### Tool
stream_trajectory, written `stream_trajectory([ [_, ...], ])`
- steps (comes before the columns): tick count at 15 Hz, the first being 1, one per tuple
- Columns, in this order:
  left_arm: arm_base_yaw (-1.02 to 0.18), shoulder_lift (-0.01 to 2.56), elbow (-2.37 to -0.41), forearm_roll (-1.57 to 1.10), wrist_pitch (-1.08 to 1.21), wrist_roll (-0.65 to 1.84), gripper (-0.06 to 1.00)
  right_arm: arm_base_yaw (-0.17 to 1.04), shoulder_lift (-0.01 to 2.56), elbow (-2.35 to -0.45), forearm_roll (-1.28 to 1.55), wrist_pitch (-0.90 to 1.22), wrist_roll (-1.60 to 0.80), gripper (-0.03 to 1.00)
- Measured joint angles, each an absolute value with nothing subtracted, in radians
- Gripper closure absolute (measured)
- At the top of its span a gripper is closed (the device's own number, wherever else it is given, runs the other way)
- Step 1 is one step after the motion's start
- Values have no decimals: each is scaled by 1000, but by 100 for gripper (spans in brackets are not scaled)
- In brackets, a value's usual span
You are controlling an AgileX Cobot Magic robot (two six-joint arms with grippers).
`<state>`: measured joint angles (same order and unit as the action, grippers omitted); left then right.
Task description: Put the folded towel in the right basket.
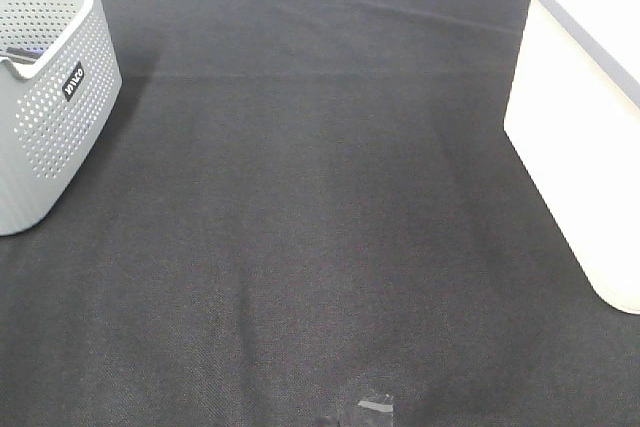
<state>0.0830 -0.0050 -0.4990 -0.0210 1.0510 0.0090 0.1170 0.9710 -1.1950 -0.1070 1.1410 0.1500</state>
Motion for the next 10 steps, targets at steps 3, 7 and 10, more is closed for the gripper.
stream_trajectory([
  [3,83,-5,-499,-21,1051,9,-4,117,696,-1006,-108,1116,142,0],
  [7,83,-5,-499,-21,1051,9,-4,117,333,-781,-131,1116,141,0],
  [10,83,-5,-499,-21,1051,9,-4,117,111,-614,-131,1117,141,0],
])
